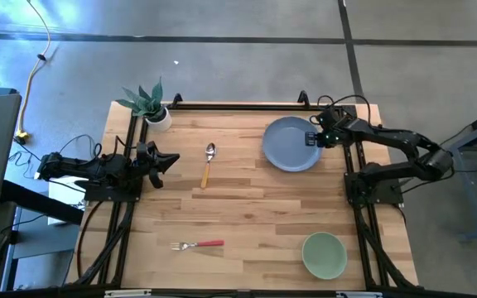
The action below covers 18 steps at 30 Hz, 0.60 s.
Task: Set table place
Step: Put the blue plate in the center of the table
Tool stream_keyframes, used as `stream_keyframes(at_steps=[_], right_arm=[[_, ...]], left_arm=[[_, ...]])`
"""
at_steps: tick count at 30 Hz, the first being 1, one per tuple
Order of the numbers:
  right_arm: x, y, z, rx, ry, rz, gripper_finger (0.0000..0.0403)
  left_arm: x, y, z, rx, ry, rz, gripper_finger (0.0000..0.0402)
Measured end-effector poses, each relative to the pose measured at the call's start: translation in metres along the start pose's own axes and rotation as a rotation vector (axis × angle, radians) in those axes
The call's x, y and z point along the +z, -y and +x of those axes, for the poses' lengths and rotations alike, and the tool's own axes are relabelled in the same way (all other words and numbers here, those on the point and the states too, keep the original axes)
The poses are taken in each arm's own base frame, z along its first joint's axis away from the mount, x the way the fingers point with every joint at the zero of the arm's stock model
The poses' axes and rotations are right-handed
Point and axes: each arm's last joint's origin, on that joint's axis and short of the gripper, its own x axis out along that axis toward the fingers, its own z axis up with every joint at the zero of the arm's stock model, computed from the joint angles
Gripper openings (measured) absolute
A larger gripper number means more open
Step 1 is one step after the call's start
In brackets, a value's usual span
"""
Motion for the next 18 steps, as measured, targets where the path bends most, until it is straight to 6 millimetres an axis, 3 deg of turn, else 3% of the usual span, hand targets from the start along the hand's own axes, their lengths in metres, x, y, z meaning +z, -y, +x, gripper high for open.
stream_keyframes(at_steps=[5,11,18], right_arm=[[0.012,-0.019,-0.035,0.047,0.028,-0.044,0.0000],[0.024,-0.054,-0.094,0.130,0.089,-0.143,0.0000],[0.015,-0.095,-0.153,0.274,0.155,-0.267,0.0000]], left_arm=[[0.000,0.000,0.000,0.000,0.000,0.000,0.0001],[0.000,0.000,0.000,0.000,-0.001,0.000,0.0001],[0.000,0.000,0.000,0.000,0.000,0.006,0.0001]])
